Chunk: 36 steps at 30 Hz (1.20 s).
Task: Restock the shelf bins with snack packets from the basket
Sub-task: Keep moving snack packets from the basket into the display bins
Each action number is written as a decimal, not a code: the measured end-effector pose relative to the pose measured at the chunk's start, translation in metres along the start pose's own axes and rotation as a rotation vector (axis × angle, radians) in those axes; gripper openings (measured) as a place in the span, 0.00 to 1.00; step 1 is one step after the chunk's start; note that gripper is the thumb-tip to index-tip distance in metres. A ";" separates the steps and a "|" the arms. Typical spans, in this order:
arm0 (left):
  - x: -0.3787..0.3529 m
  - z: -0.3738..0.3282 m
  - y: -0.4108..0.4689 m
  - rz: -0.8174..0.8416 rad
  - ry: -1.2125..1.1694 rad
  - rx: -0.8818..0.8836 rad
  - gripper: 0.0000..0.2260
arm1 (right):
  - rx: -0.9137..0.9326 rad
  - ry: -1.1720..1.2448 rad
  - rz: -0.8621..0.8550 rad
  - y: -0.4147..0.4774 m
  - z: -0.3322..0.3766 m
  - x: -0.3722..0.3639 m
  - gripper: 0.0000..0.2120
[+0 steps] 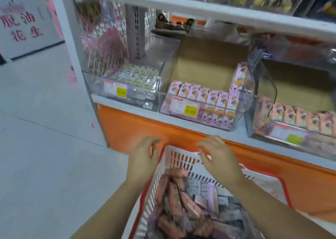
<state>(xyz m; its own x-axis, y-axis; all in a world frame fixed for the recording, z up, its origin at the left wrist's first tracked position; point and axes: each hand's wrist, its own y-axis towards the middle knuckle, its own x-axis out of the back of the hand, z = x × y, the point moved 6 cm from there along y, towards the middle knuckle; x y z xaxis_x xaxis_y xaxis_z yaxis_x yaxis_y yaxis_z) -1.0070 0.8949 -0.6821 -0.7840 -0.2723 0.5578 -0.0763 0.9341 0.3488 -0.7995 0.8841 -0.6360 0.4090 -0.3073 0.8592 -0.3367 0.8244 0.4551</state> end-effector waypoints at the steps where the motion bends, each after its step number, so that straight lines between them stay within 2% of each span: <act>1: -0.013 0.012 -0.013 0.053 0.033 0.038 0.13 | -0.076 -0.024 0.048 -0.018 -0.015 -0.005 0.07; 4: -0.044 0.040 -0.042 0.195 0.107 0.112 0.14 | -0.450 0.010 0.211 -0.076 -0.069 -0.023 0.09; 7: -0.058 0.047 -0.054 0.246 0.155 0.190 0.14 | -0.763 0.068 0.374 -0.126 -0.113 -0.043 0.10; 12: -0.064 0.047 -0.057 0.246 0.217 0.246 0.15 | -0.975 0.153 0.749 -0.194 -0.146 -0.095 0.16; 14: -0.066 0.052 -0.056 0.237 0.200 0.244 0.16 | -0.986 0.112 0.877 -0.211 -0.153 -0.114 0.15; 16: -0.067 0.056 -0.056 0.233 0.191 0.243 0.16 | -0.939 -0.001 0.931 -0.215 -0.160 -0.128 0.16; 18: -0.068 0.058 -0.057 0.234 0.188 0.247 0.16 | -0.865 -0.088 0.967 -0.220 -0.169 -0.140 0.19; 21: -0.069 0.060 -0.056 0.231 0.169 0.232 0.15 | -0.818 -0.175 1.112 -0.235 -0.182 -0.155 0.27; 23: -0.069 0.060 -0.056 0.230 0.162 0.238 0.14 | -0.788 -0.248 1.147 -0.232 -0.179 -0.152 0.26; 27: -0.068 0.059 -0.056 0.231 0.151 0.249 0.14 | -0.716 -0.310 1.140 -0.214 -0.152 -0.140 0.18; 29: -0.068 0.060 -0.057 0.232 0.147 0.247 0.14 | -0.694 -0.304 1.043 -0.200 -0.139 -0.130 0.15; 33: -0.069 0.060 -0.056 0.242 0.159 0.230 0.14 | -0.738 -0.057 0.859 -0.163 -0.119 -0.095 0.06; 36: -0.068 0.059 -0.056 0.257 0.159 0.240 0.16 | -0.675 0.058 0.834 -0.129 -0.099 -0.063 0.12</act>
<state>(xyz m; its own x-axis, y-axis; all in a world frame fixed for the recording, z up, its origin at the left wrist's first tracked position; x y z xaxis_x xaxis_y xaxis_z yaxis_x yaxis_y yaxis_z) -0.9855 0.8752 -0.7840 -0.6921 -0.0376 0.7208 -0.0471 0.9989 0.0068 -0.6977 0.8447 -0.7717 0.3122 0.4819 0.8187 0.0027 0.8613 -0.5080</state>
